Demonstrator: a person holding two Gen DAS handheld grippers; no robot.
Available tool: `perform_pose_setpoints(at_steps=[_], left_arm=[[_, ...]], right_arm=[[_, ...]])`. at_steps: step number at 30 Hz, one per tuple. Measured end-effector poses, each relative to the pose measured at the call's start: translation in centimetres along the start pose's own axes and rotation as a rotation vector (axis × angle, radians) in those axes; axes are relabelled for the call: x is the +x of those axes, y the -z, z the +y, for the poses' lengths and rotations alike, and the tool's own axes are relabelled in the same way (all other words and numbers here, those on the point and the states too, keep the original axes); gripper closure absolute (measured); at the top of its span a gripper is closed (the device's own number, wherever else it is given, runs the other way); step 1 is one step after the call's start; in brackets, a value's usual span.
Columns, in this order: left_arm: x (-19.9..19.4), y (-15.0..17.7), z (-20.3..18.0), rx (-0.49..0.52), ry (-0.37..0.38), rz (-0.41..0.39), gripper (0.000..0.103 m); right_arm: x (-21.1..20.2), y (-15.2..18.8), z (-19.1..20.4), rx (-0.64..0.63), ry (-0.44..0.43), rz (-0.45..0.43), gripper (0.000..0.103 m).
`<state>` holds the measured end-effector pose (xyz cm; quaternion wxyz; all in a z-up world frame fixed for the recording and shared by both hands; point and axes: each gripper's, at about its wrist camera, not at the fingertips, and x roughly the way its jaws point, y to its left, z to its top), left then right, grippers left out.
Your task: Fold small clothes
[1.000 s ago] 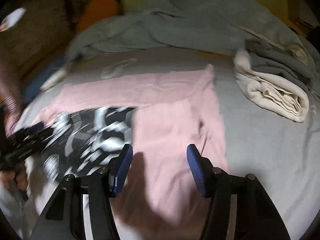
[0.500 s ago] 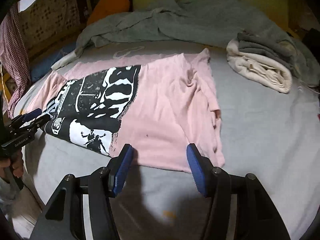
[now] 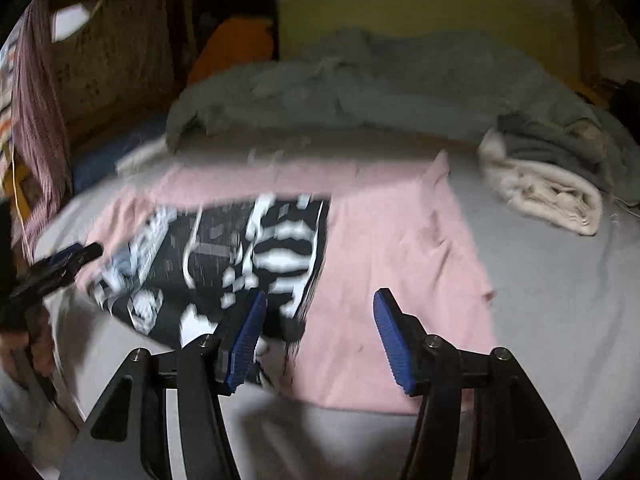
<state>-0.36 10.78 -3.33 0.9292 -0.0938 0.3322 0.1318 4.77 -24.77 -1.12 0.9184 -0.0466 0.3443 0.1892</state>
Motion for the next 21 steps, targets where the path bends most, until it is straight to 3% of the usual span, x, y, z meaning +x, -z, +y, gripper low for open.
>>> perform_pose_setpoints(at_steps=[6, 14, 16, 18, 21], left_arm=[[-0.7, 0.6, -0.1, 0.022, -0.036, -0.019, 0.040], [-2.8, 0.2, 1.5, -0.062, 0.007, -0.113, 0.041], [-2.4, 0.1, 1.8, -0.061, -0.027, -0.094, 0.041], [-1.3, 0.3, 2.2, -0.071, -0.073, -0.034, 0.040], [-0.5, 0.4, 2.6, -0.079, -0.078, 0.003, 0.039]], right_arm=[[0.0, 1.3, -1.3, 0.083, 0.004, 0.029, 0.045], [-2.1, 0.6, -3.3, 0.141, 0.130, -0.080, 0.045], [-1.8, 0.6, -4.0, 0.163, 0.128, -0.047, 0.049], [-0.6, 0.9, -4.5, 0.170, 0.168, 0.018, 0.062], [-0.3, 1.2, -4.9, 0.174, 0.176, 0.028, 0.063]])
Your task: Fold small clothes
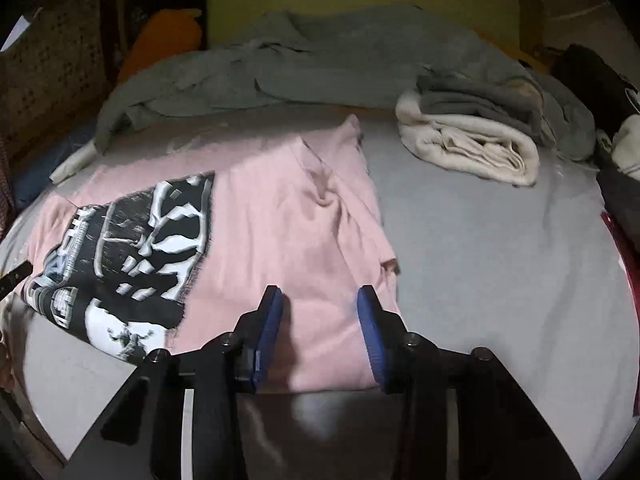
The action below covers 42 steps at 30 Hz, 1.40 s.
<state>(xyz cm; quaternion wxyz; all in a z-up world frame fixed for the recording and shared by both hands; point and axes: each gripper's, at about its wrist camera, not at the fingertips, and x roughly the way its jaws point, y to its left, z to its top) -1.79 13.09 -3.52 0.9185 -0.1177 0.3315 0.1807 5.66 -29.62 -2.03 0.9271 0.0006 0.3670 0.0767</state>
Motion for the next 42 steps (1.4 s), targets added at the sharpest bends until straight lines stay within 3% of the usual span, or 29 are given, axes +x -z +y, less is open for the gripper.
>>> perform_pose_setpoints(at_steps=[4, 10, 15, 21, 23, 26, 30, 34, 39, 40, 42], left_arm=[[-0.1, 0.1, -0.5, 0.032, -0.026, -0.004, 0.039], [-2.3, -0.7, 0.0, -0.004, 0.041, -0.068, 0.041], [-4.8, -3.3, -2.6, 0.149, 0.129, -0.140, 0.041], [-2.4, -7.1, -6.9, 0.276, 0.307, -0.039, 0.041], [-0.7, -7.4, -8.8, 0.328, 0.328, -0.006, 0.041], [1.5, -6.7, -10.6, 0.377, 0.319, 0.039, 0.041], [4.7, -6.0, -9.5, 0.282, 0.278, 0.111, 0.043], [5.4, -6.4, -7.6, 0.207, 0.195, 0.056, 0.057], [5.0, -6.4, -5.9, 0.185, 0.130, 0.022, 0.060], [5.0, -6.5, -5.6, 0.180, 0.118, 0.021, 0.058], [5.2, -6.9, -4.5, 0.177, 0.012, -0.010, 0.047]], right_arm=[[0.0, 0.2, -0.3, 0.001, 0.002, 0.002, 0.063], [-1.5, -0.1, -1.0, 0.017, -0.009, -0.056, 0.063], [-4.2, -3.0, -1.0, 0.025, -0.076, -0.165, 0.063], [-1.5, -8.1, 3.9, -0.101, -0.214, -0.044, 0.063], [-0.1, -8.5, 6.0, -0.140, -0.224, -0.008, 0.063], [2.4, -8.0, 8.9, -0.204, -0.205, 0.039, 0.063], [6.3, -7.3, 8.6, -0.136, -0.124, 0.117, 0.065], [7.4, -7.3, 5.6, -0.037, -0.074, 0.078, 0.068], [7.5, -7.5, 3.5, 0.007, -0.069, 0.060, 0.072], [7.3, -7.6, 3.4, -0.001, -0.056, 0.053, 0.072], [7.0, -7.6, 3.1, -0.018, -0.039, 0.043, 0.072]])
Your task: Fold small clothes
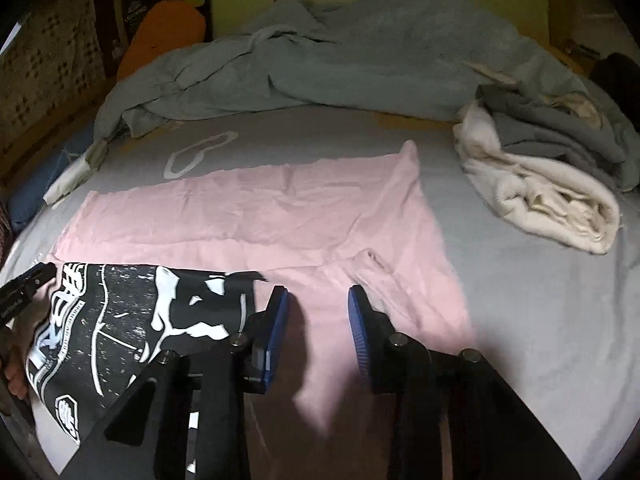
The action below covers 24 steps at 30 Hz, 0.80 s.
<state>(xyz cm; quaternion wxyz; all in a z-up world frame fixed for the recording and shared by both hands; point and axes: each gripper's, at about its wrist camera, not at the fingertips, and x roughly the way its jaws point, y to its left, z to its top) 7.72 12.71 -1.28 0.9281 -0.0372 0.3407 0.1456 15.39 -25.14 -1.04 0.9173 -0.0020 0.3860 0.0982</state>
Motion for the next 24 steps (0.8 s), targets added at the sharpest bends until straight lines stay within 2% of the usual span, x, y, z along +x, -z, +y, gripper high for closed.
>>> perform_pose_setpoints(at_steps=[1, 2, 3, 5, 7, 8, 10, 11, 13, 14, 16, 18, 20, 24], left_arm=[[0.1, -0.1, 1.0, -0.021, -0.009, -0.005, 0.043], [0.3, -0.2, 2.3, -0.059, 0.018, 0.013, 0.042], [0.3, -0.2, 3.4, -0.103, 0.055, 0.028, 0.042], [-0.6, -0.3, 4.5, -0.131, 0.104, 0.000, 0.045], [-2.4, -0.8, 3.9, -0.068, 0.124, -0.071, 0.046], [-3.4, -1.2, 3.2, -0.028, 0.160, -0.100, 0.046], [-4.6, -2.1, 1.7, 0.030, 0.239, -0.099, 0.046], [-4.6, -2.4, 0.8, 0.065, 0.252, -0.076, 0.046], [-3.5, -2.8, -0.8, 0.138, 0.206, -0.016, 0.048], [-2.4, -2.8, -1.3, 0.158, 0.172, 0.022, 0.052], [-0.3, -2.2, -0.8, 0.114, 0.138, 0.081, 0.053], [2.0, -1.4, 0.3, 0.025, 0.137, 0.162, 0.056], [2.8, -0.9, 1.3, -0.031, 0.175, 0.176, 0.054], [2.1, -0.1, 0.4, 0.068, 0.147, 0.120, 0.053]], right_arm=[[-0.1, 0.1, -0.4, -0.009, 0.003, 0.002, 0.072], [-0.2, 0.0, -0.7, -0.018, 0.000, 0.006, 0.072], [-0.3, 0.0, -0.9, -0.020, -0.002, 0.009, 0.072], [-1.5, 0.0, -1.7, -0.007, 0.004, 0.005, 0.072], [-3.5, -0.2, -2.6, 0.005, -0.024, -0.044, 0.072], [-4.3, -0.4, -2.9, 0.007, -0.035, -0.065, 0.072], [-5.4, -1.0, -3.5, 0.020, -0.049, -0.089, 0.072], [-5.5, -1.3, -3.7, 0.028, -0.060, -0.085, 0.072], [-5.0, -2.1, -3.7, 0.034, -0.087, -0.048, 0.072], [-4.4, -2.3, -3.4, 0.028, -0.083, -0.022, 0.072], [-2.3, -2.2, -2.8, 0.011, -0.046, 0.055, 0.072], [0.8, -1.7, -3.0, 0.033, 0.010, 0.180, 0.072], [1.1, -1.5, -3.6, 0.069, -0.017, 0.154, 0.072], [1.0, -0.6, -3.6, 0.010, -0.042, 0.108, 0.072]])
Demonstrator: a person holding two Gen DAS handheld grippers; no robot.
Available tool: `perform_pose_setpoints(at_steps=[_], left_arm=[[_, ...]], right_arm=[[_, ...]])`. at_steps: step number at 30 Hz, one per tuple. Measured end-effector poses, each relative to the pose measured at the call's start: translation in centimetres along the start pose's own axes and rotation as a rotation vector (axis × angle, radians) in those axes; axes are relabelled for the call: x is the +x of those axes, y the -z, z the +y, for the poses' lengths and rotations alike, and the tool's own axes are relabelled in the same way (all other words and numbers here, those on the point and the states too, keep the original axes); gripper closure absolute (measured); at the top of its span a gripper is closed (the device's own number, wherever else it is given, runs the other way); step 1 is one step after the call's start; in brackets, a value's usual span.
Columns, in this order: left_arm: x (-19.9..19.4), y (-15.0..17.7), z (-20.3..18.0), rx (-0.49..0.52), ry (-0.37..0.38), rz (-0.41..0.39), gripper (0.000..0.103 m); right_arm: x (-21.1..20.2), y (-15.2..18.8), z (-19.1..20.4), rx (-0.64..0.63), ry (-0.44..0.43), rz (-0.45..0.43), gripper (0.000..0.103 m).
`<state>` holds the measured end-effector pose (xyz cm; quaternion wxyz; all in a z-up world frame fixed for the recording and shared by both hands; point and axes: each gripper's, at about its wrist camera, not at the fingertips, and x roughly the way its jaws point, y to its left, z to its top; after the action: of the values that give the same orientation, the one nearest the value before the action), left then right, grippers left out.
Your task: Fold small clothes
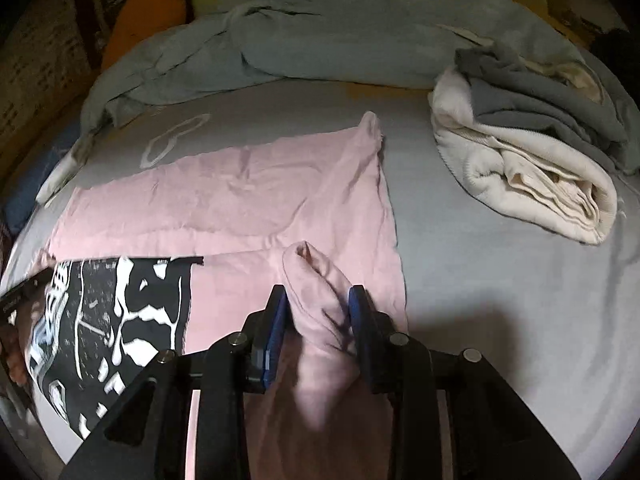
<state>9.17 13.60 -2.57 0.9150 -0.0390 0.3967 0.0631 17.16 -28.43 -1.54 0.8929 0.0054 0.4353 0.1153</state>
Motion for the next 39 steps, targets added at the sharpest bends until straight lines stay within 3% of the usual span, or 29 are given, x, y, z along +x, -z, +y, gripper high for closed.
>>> perform_pose_setpoints(at_steps=[4, 8, 10, 13, 16, 19, 25, 28, 31, 33, 37, 39], left_arm=[[-2.5, 0.3, 0.4, -0.006, 0.038, -0.080, 0.058], [-8.2, 0.9, -1.9, 0.052, 0.175, -0.231, 0.056], [-9.3, 1.7, -4.5, 0.106, 0.210, -0.220, 0.056], [-9.4, 3.6, -8.9, 0.187, 0.346, -0.157, 0.057], [-8.6, 6.2, -12.7, 0.300, 0.296, -0.135, 0.057], [-6.9, 8.0, -12.9, 0.238, 0.317, -0.045, 0.059], [-7.4, 9.6, -13.5, 0.278, 0.282, -0.082, 0.057], [-8.2, 9.9, -13.0, 0.251, 0.284, -0.098, 0.058], [-10.2, 10.4, -11.7, 0.238, 0.231, -0.183, 0.058], [-11.7, 10.6, -9.7, 0.177, 0.185, -0.219, 0.057], [-12.0, 10.6, -3.1, -0.136, 0.157, -0.183, 0.054], [-12.3, 10.6, -1.8, -0.167, 0.121, -0.178, 0.054]], right_arm=[[-0.9, 0.3, -0.1, -0.014, -0.010, -0.011, 0.072], [-4.7, 1.1, 0.7, 0.005, -0.057, -0.111, 0.072], [-6.5, 1.9, 2.9, -0.050, -0.090, -0.129, 0.072], [-8.2, 4.1, 7.0, -0.148, -0.161, -0.120, 0.072], [-8.5, 6.9, 10.2, -0.247, -0.141, -0.147, 0.072], [-6.8, 8.5, 10.9, -0.247, -0.135, -0.097, 0.072], [-6.8, 10.8, 11.3, -0.288, -0.069, -0.101, 0.072], [-6.7, 10.6, 10.7, -0.259, -0.090, -0.095, 0.072], [-7.8, 10.1, 9.3, -0.189, -0.141, -0.102, 0.072], [-9.5, 10.0, 7.5, -0.126, -0.146, -0.153, 0.072], [-11.9, 10.4, 4.2, -0.026, -0.095, -0.176, 0.072], [-12.6, 10.8, 2.4, 0.019, -0.065, -0.186, 0.070]])
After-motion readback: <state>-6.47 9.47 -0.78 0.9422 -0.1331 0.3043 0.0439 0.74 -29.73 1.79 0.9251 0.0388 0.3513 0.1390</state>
